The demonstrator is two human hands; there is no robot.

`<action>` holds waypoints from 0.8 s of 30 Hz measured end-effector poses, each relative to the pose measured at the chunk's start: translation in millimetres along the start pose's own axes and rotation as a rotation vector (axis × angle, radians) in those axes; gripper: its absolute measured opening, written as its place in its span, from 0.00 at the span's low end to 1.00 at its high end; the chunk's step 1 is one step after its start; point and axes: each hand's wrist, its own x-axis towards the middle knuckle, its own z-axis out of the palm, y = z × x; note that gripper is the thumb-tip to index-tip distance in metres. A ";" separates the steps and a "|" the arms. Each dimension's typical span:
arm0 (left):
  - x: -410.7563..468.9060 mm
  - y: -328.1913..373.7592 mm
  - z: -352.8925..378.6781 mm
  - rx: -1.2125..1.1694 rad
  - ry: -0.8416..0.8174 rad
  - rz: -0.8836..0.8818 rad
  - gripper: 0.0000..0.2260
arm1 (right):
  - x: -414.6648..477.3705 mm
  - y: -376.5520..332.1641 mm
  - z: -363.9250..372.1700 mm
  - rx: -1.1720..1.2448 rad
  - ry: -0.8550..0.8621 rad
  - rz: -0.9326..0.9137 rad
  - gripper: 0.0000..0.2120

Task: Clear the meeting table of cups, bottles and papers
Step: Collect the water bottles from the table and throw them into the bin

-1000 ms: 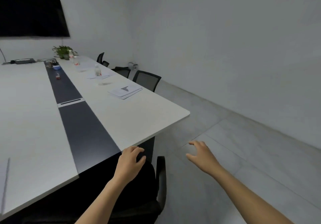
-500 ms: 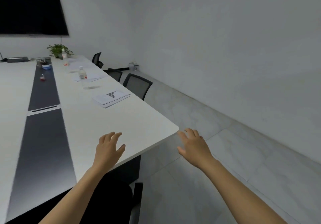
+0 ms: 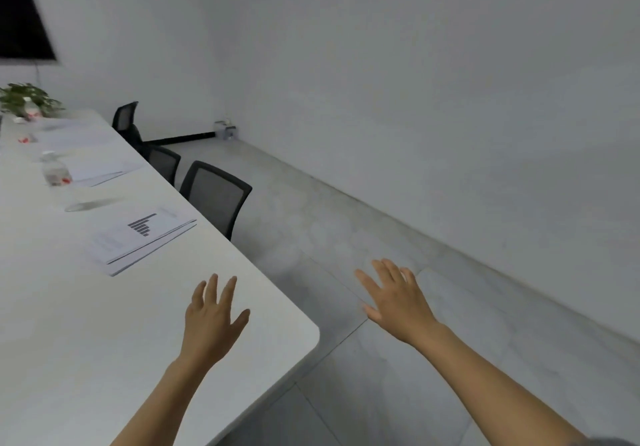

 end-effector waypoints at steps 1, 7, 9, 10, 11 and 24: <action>14.5 7.8 8.2 -0.014 -0.003 -0.009 0.30 | 12.1 11.6 11.8 0.007 -0.004 -0.002 0.42; 98.2 57.3 55.6 -0.040 -0.005 -0.061 0.31 | 85.8 86.4 71.0 -0.024 -0.009 -0.016 0.39; 133.3 78.7 71.2 -0.049 0.035 -0.073 0.32 | 118.5 119.0 90.8 -0.034 0.017 -0.032 0.37; 151.6 87.8 78.1 -0.056 0.049 -0.090 0.32 | 136.6 135.4 100.1 -0.038 0.013 -0.044 0.36; 169.4 96.5 84.0 -0.054 0.043 -0.116 0.32 | 154.8 149.4 107.4 -0.043 0.025 -0.054 0.36; 327.7 108.3 120.6 0.012 0.183 -0.407 0.23 | 372.0 192.9 195.6 0.159 0.033 -0.362 0.35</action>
